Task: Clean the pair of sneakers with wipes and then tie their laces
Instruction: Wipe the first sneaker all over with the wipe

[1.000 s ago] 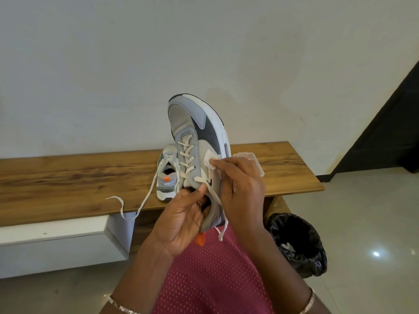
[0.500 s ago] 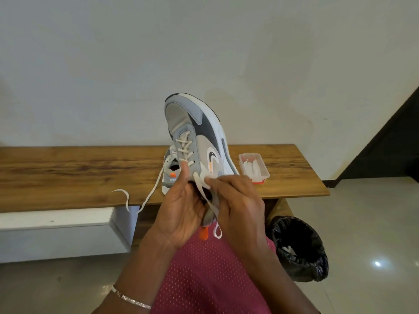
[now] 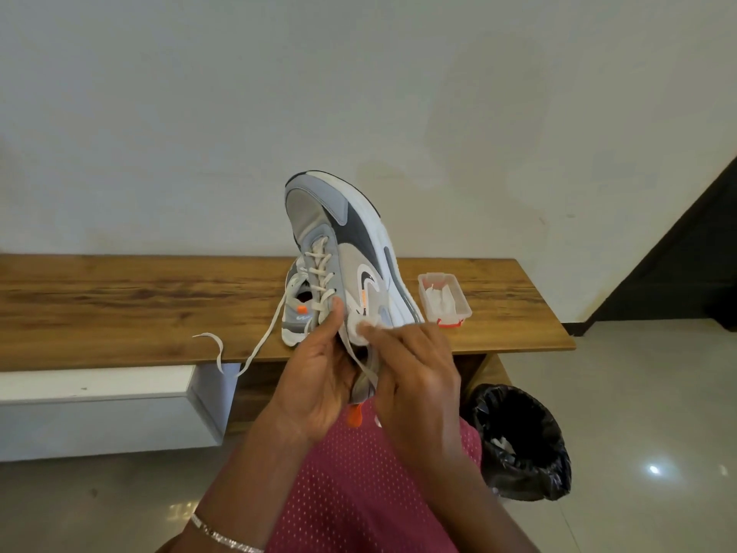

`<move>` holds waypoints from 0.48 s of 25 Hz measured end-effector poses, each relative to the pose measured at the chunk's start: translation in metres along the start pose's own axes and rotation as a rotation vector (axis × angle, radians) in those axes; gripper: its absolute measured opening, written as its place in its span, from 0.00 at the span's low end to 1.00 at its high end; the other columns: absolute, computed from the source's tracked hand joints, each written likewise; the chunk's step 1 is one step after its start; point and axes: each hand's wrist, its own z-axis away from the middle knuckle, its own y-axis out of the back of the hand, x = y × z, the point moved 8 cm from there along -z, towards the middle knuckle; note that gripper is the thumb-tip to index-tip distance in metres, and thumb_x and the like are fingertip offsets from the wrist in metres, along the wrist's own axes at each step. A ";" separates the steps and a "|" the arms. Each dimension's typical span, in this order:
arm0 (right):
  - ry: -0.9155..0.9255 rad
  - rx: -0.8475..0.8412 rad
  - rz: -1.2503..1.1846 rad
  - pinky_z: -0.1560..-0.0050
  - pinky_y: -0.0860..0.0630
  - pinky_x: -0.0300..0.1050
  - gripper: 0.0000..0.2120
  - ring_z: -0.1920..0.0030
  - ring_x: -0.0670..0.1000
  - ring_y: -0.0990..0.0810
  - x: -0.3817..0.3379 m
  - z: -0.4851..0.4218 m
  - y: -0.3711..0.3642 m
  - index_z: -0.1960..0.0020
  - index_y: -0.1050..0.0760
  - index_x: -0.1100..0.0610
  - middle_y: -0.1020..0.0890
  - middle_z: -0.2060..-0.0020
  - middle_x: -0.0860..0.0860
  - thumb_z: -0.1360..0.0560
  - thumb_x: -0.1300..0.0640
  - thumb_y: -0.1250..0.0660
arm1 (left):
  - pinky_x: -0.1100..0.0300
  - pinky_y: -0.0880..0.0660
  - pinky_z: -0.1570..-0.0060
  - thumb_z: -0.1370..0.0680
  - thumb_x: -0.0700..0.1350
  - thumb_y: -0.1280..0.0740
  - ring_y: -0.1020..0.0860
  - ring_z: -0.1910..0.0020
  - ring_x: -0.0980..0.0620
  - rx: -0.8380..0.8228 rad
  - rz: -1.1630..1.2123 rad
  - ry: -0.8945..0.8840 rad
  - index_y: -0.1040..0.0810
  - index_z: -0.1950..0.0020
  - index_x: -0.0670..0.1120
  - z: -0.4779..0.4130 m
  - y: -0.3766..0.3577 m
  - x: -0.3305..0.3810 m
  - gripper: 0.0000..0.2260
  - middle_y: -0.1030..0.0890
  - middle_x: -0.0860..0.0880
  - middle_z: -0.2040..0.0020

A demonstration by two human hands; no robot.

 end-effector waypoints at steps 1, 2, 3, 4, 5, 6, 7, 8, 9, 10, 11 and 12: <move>-0.043 0.034 -0.011 0.53 0.27 0.42 0.10 0.53 0.51 0.24 0.006 -0.010 0.001 0.46 0.16 0.58 0.17 0.57 0.51 0.20 0.59 0.35 | 0.47 0.17 0.51 0.18 0.54 0.40 0.16 0.47 0.43 -0.001 -0.009 0.001 0.22 0.33 0.44 0.000 -0.002 -0.003 0.19 0.16 0.39 0.42; -0.094 0.069 -0.023 0.53 0.30 0.38 0.08 0.53 0.51 0.25 0.013 -0.022 0.003 0.46 0.16 0.58 0.17 0.58 0.50 0.22 0.62 0.32 | 0.47 0.16 0.54 0.19 0.53 0.39 0.15 0.49 0.43 0.004 -0.033 0.000 0.21 0.34 0.44 0.000 -0.002 -0.006 0.19 0.16 0.39 0.44; -0.147 0.095 -0.027 0.53 0.33 0.36 0.08 0.53 0.51 0.25 0.019 -0.033 0.003 0.46 0.16 0.57 0.18 0.58 0.49 0.24 0.64 0.30 | 0.47 0.17 0.53 0.20 0.53 0.39 0.15 0.49 0.43 0.012 -0.067 -0.006 0.20 0.35 0.43 0.001 -0.003 -0.009 0.19 0.16 0.38 0.44; -0.183 0.103 -0.030 0.54 0.34 0.35 0.10 0.53 0.51 0.25 0.026 -0.044 0.002 0.45 0.16 0.57 0.18 0.58 0.49 0.25 0.65 0.29 | 0.47 0.18 0.49 0.20 0.52 0.38 0.16 0.48 0.42 0.022 -0.094 -0.022 0.19 0.36 0.43 0.000 -0.003 -0.011 0.18 0.17 0.37 0.43; -0.197 0.106 -0.037 0.55 0.32 0.36 0.10 0.53 0.51 0.24 0.030 -0.052 0.002 0.45 0.17 0.57 0.17 0.56 0.49 0.25 0.65 0.29 | 0.46 0.20 0.45 0.20 0.51 0.38 0.17 0.46 0.42 0.030 -0.109 -0.035 0.19 0.37 0.43 0.000 -0.003 -0.012 0.18 0.17 0.37 0.42; -0.197 0.103 -0.053 0.55 0.29 0.38 0.11 0.52 0.51 0.23 0.032 -0.057 0.001 0.44 0.17 0.57 0.17 0.55 0.49 0.24 0.65 0.30 | 0.46 0.21 0.42 0.20 0.51 0.37 0.17 0.44 0.41 0.034 -0.109 -0.039 0.19 0.37 0.43 0.000 -0.003 -0.012 0.18 0.18 0.37 0.40; -0.185 0.098 -0.071 0.55 0.26 0.40 0.11 0.51 0.51 0.22 0.032 -0.056 0.000 0.44 0.17 0.57 0.16 0.53 0.50 0.24 0.66 0.31 | 0.46 0.21 0.42 0.21 0.51 0.37 0.18 0.43 0.41 0.043 -0.095 -0.029 0.20 0.35 0.44 0.000 -0.002 -0.013 0.18 0.18 0.37 0.40; -0.167 0.088 -0.088 0.54 0.24 0.42 0.10 0.51 0.50 0.21 0.031 -0.052 0.001 0.44 0.17 0.58 0.17 0.53 0.50 0.24 0.66 0.31 | 0.46 0.20 0.45 0.21 0.52 0.36 0.18 0.43 0.41 0.049 -0.071 -0.014 0.21 0.33 0.44 -0.001 0.000 -0.013 0.20 0.18 0.37 0.39; -0.153 0.073 -0.096 0.55 0.23 0.42 0.10 0.51 0.50 0.21 0.029 -0.043 0.001 0.44 0.17 0.59 0.17 0.52 0.51 0.24 0.66 0.31 | 0.46 0.18 0.48 0.21 0.52 0.36 0.17 0.44 0.41 0.051 -0.044 -0.004 0.23 0.32 0.45 -0.002 0.001 -0.011 0.20 0.18 0.37 0.39; -0.147 0.050 -0.093 0.55 0.23 0.41 0.11 0.51 0.50 0.21 0.028 -0.031 0.002 0.44 0.17 0.60 0.18 0.52 0.51 0.24 0.66 0.30 | 0.46 0.17 0.52 0.20 0.52 0.37 0.17 0.45 0.41 0.050 -0.024 -0.001 0.23 0.31 0.45 -0.003 0.004 -0.009 0.20 0.18 0.38 0.39; -0.140 0.016 -0.076 0.55 0.22 0.41 0.12 0.51 0.50 0.20 0.027 -0.018 0.002 0.43 0.17 0.60 0.18 0.52 0.51 0.25 0.67 0.29 | 0.46 0.17 0.54 0.19 0.52 0.38 0.17 0.46 0.41 0.054 -0.014 -0.001 0.23 0.31 0.45 -0.003 0.006 -0.007 0.19 0.18 0.38 0.39; -0.130 -0.032 -0.046 0.54 0.21 0.41 0.15 0.50 0.50 0.20 0.026 -0.006 0.001 0.42 0.18 0.61 0.18 0.50 0.52 0.27 0.69 0.28 | 0.46 0.17 0.56 0.18 0.53 0.39 0.16 0.46 0.42 0.065 -0.013 -0.001 0.23 0.31 0.46 -0.005 0.010 -0.005 0.19 0.18 0.38 0.39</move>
